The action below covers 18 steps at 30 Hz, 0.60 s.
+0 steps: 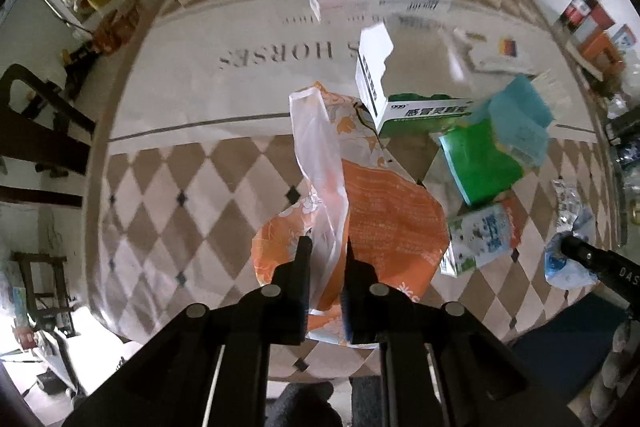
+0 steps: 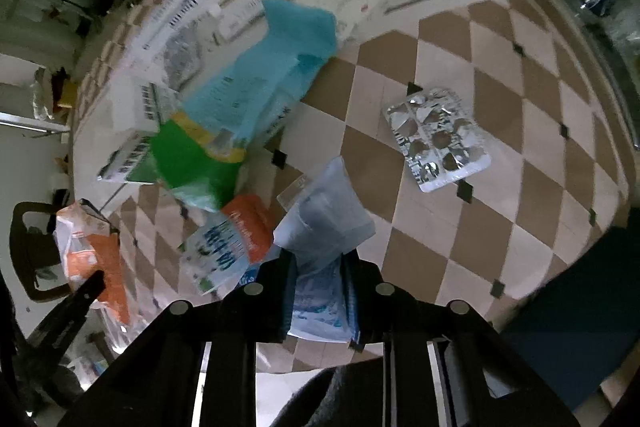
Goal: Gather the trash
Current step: 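Grasp the orange bag with the left gripper while the right grasps the clear bag, then carry both bags over the bin and open both grippers to drop them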
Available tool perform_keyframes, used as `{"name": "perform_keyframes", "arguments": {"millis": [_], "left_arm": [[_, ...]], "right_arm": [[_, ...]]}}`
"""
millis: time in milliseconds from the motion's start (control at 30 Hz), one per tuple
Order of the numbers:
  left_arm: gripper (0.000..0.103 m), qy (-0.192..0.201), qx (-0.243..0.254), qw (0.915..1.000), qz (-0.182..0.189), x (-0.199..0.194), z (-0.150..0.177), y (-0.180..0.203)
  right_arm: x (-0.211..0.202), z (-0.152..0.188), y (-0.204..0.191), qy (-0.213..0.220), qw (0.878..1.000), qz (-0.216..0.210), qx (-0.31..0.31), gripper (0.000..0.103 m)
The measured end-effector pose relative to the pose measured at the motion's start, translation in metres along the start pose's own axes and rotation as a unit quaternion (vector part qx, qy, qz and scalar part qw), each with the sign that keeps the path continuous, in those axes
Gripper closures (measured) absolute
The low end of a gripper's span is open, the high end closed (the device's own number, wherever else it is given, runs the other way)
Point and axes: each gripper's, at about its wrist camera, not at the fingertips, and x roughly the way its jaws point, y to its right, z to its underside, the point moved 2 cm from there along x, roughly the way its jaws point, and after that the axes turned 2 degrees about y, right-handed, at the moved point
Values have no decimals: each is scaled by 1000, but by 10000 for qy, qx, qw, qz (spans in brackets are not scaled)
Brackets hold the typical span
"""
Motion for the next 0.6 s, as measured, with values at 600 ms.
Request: {"name": "perform_keyframes", "arguments": {"millis": [600], "left_arm": [[94,-486,-94,9986,186,11,199,-98]], "right_arm": [[-11,263,-60,-193,9987,-298,-353,83]]}}
